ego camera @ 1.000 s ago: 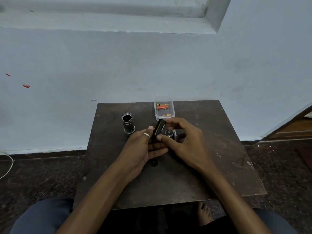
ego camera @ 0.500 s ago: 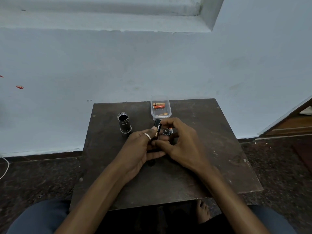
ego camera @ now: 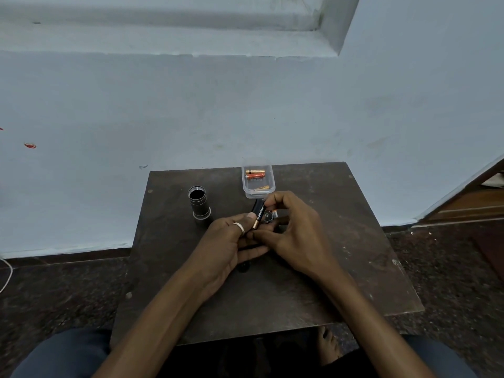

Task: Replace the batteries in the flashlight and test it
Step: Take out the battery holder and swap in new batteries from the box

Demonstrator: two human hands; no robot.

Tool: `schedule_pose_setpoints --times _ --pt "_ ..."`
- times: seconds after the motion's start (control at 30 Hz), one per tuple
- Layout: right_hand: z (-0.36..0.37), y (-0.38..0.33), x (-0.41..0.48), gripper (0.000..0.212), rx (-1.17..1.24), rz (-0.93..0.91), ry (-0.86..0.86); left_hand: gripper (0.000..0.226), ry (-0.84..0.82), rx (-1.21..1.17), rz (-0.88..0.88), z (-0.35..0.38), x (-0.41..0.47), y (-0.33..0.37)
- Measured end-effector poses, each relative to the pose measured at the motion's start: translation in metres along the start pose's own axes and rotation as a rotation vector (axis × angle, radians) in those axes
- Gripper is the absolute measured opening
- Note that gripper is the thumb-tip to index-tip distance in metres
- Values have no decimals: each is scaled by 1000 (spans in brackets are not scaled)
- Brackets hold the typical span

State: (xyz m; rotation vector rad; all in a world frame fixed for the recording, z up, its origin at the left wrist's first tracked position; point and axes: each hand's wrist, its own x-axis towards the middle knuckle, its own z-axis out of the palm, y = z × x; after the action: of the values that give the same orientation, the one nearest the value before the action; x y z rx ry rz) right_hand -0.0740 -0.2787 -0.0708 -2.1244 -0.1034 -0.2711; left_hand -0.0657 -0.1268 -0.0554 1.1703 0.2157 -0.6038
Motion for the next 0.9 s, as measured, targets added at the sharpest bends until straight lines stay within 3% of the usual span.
schedule_pose_setpoints --times 0.33,0.5,0.9 --pt "-7 -6 -2 35 -52 -114 -25 31 8 24 14 0 -2 3" --pt "-4 -4 -4 42 -208 -196 -39 34 49 80 10 0 -3 1" --pt "-8 -4 -7 46 -318 -190 -47 31 42 133 44 0 -3 -1"
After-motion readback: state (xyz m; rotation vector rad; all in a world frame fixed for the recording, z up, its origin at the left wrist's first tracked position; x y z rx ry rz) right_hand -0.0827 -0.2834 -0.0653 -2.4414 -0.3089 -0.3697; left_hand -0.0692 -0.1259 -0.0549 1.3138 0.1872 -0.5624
